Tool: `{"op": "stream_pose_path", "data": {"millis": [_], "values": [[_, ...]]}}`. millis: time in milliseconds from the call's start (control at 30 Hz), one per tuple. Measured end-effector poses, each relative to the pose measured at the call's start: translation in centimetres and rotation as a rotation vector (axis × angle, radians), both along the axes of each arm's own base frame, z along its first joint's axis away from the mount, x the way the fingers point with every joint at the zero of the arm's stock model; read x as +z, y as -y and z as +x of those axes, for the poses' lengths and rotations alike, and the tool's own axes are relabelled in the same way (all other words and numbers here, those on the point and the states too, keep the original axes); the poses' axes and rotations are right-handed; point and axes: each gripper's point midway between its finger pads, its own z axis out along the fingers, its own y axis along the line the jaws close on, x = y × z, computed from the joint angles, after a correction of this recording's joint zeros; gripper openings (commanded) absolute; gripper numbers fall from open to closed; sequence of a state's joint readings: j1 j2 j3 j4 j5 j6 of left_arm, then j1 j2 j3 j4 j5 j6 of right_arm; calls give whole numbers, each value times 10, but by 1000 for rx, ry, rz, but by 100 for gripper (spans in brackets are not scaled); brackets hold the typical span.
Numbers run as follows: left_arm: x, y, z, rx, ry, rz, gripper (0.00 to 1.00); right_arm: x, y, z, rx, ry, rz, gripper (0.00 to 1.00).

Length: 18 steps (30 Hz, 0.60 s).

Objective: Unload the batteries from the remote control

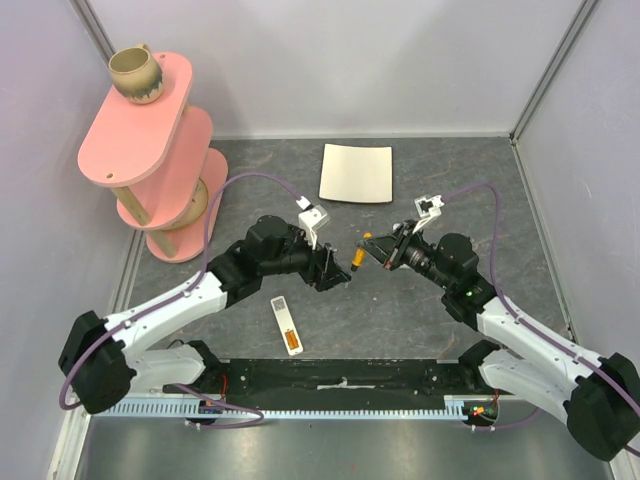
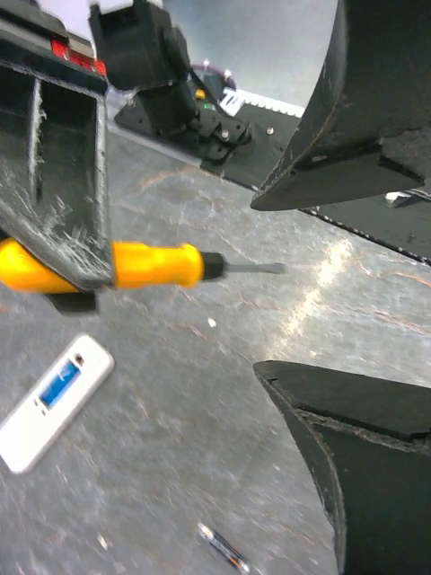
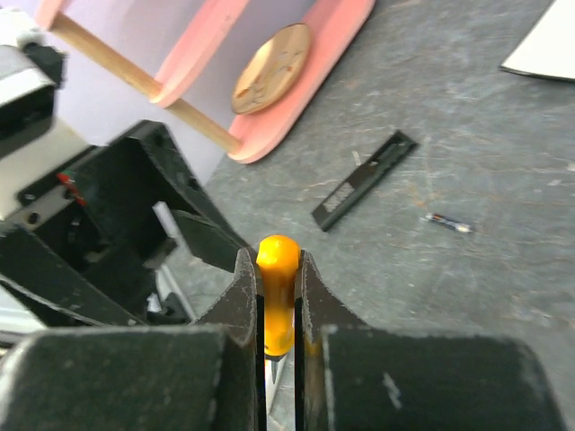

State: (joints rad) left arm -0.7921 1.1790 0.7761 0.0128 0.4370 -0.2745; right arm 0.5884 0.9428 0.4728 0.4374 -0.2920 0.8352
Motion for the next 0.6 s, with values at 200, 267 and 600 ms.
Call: {"op": "stream_pose_path", "data": {"millis": [200, 267, 600], "values": [[-9, -41, 14, 251, -35, 115, 75, -12, 23, 7, -110, 21, -107, 0], [-24, -60, 18, 357, -78, 188, 75, -14, 29, 9, -137, 32, -135, 0], [-99, -128, -11, 589, -289, 493, 75, -35, 37, 15, -179, 11, -227, 0]]}}
